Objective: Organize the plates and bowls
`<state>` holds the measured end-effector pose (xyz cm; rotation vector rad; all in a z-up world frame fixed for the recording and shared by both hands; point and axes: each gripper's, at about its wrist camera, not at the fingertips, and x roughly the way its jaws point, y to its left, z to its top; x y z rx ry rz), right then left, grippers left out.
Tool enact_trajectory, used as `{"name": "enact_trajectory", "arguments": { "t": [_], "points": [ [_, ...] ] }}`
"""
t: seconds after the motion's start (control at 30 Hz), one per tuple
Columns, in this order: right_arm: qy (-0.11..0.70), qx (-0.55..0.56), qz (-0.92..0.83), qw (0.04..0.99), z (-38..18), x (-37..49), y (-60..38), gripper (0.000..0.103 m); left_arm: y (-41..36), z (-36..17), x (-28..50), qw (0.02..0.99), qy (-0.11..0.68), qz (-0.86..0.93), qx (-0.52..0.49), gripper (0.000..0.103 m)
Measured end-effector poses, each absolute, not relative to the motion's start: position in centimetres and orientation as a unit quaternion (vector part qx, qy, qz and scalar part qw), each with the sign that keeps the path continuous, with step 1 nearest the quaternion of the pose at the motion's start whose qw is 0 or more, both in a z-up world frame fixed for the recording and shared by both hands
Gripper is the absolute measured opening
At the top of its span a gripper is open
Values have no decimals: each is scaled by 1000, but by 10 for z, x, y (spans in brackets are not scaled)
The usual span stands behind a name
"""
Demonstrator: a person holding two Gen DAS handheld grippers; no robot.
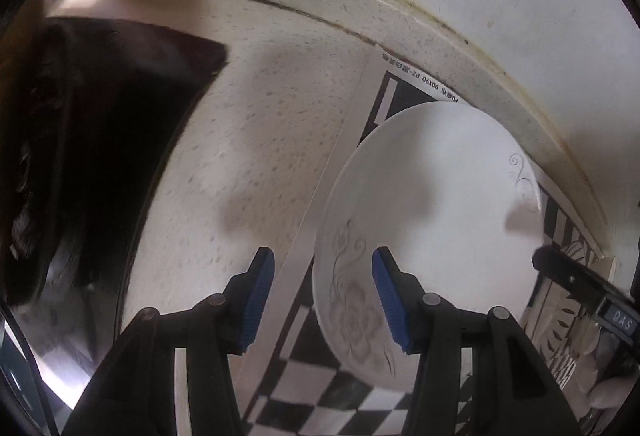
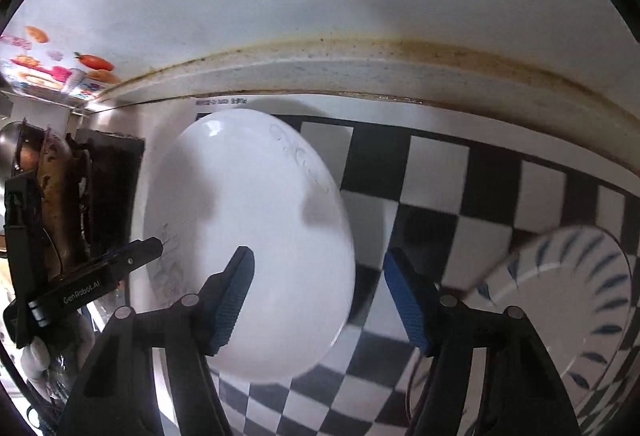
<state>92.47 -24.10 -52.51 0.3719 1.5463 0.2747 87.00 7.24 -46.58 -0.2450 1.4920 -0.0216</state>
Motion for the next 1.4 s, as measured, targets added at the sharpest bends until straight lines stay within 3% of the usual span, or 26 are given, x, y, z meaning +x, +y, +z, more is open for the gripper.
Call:
{"name": "enact_trajectory", "arguments": {
  "t": [0.1, 0.17, 0.27, 0.37, 0.87, 1.4],
  "points": [
    [701, 180, 130, 678, -539, 931, -236, 42, 67, -475, 875, 720, 685, -21, -104, 46],
    [709, 180, 134, 668, -549, 933, -232, 38, 64, -481, 876, 717, 690, -22, -97, 38],
    [707, 174, 135, 672, -552, 932, -229, 36, 60, -482, 877, 723, 684, -28, -91, 39],
    [709, 168, 126, 673, -556, 931, -230, 23, 58, -481, 878, 725, 681, -38, -97, 27],
    [720, 194, 135, 653, -548, 911, -237, 19, 55, -467, 866, 736, 669, -25, -97, 25],
    [680, 197, 161, 688, -480, 852, -261, 17, 38, -406, 818, 761, 639, -43, -107, 25]
  ]
}}
